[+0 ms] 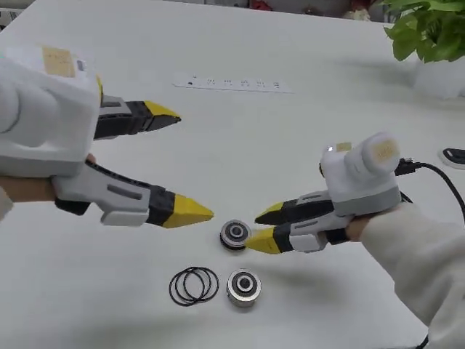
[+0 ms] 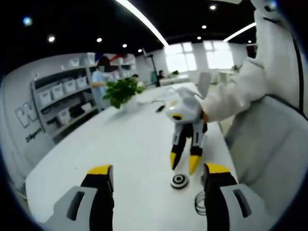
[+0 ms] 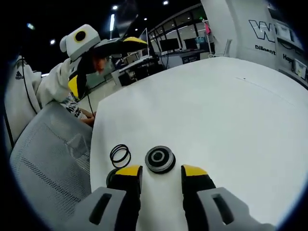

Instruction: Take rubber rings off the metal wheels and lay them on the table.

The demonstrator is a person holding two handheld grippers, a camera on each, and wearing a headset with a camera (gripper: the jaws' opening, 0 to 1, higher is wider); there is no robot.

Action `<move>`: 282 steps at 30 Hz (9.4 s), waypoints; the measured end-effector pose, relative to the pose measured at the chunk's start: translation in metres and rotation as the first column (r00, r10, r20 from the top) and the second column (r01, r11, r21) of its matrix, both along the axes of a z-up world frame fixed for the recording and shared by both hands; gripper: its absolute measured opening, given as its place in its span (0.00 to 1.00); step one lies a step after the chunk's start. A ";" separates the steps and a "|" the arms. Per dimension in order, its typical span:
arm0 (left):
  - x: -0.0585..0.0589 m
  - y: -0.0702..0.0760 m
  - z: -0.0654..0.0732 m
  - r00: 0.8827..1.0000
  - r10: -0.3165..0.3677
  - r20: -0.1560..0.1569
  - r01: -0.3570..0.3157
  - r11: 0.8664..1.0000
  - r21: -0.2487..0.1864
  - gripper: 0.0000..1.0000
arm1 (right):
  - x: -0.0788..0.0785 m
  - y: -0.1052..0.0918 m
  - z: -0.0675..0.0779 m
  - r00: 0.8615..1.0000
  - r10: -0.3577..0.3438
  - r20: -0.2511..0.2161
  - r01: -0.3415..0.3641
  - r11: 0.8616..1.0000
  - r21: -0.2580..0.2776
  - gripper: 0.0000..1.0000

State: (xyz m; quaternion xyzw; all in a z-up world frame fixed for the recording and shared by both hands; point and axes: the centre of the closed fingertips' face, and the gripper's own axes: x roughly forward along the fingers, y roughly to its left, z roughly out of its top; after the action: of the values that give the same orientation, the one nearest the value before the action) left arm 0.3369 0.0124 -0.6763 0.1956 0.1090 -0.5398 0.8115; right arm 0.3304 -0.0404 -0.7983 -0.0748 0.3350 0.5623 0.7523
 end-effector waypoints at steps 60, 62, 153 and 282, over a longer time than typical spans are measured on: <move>-0.003 -0.049 -0.115 0.980 -0.039 -0.194 0.041 0.999 0.003 0.15 | 0.002 0.010 -0.010 0.990 0.074 0.118 -0.073 0.997 -0.014 0.24; -0.003 -0.049 -0.115 0.981 -0.040 -0.191 0.042 0.999 0.006 0.15 | 0.002 0.012 -0.009 0.989 0.081 0.126 -0.082 0.997 -0.004 0.26; -0.008 -0.045 -0.116 0.988 -0.056 -0.147 0.061 0.998 0.029 0.13 | -0.001 0.011 0.010 0.962 -0.145 -0.233 0.166 0.983 0.072 0.00; -0.097 0.125 -0.052 0.937 0.301 -0.176 -0.294 0.954 0.063 0.79 | -0.054 0.041 -0.004 0.976 0.077 -0.206 -0.095 0.992 -0.080 0.04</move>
State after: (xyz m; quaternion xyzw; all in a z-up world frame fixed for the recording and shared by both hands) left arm 0.2400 0.1373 -0.7285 0.1410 0.2212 -0.4246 0.8666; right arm 0.2766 0.0003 -0.8025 -0.0651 0.4311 0.5835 0.6851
